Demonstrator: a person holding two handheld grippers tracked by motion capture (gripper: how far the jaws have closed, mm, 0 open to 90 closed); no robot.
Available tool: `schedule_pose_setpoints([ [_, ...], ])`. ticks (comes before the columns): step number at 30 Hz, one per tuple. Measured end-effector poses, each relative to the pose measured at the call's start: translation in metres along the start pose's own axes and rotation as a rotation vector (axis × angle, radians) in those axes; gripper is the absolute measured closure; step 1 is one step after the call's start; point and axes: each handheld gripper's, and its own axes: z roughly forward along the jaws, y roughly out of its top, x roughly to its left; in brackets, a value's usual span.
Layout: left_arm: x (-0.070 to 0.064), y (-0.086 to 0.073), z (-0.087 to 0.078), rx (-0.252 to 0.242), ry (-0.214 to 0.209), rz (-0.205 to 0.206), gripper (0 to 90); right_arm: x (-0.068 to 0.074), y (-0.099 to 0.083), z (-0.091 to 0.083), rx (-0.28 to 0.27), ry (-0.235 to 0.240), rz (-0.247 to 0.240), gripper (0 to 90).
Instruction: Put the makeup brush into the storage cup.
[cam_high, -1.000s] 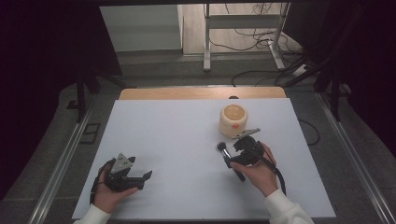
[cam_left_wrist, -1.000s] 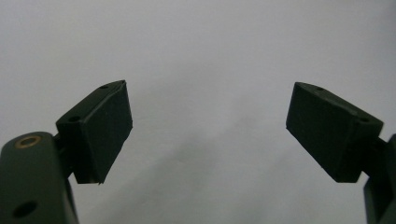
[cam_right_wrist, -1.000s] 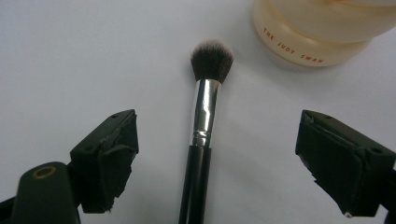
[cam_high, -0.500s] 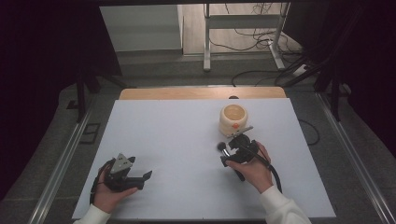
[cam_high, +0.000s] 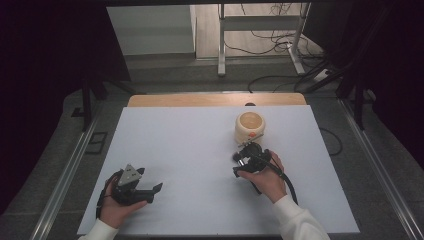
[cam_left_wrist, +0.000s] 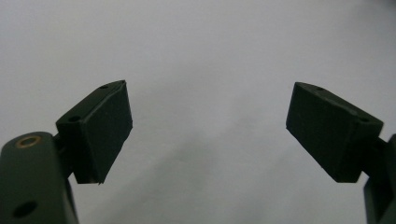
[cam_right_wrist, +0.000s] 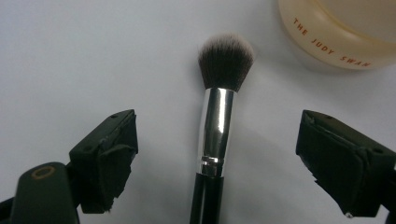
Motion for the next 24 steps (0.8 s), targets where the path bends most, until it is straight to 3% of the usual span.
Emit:
schedule_pose_setpoints([
  [15, 0.0, 0.0, -0.001, -0.003, 0.002, -0.001, 15.0, 0.001, 0.004, 0.015, 0.051, -0.018, -0.005, 15.5],
  [24, 0.001, 0.0, -0.001, -0.003, 0.002, -0.001, 14.9, 0.003, 0.005, 0.024, 0.101, -0.028, -0.021, 22.1],
])
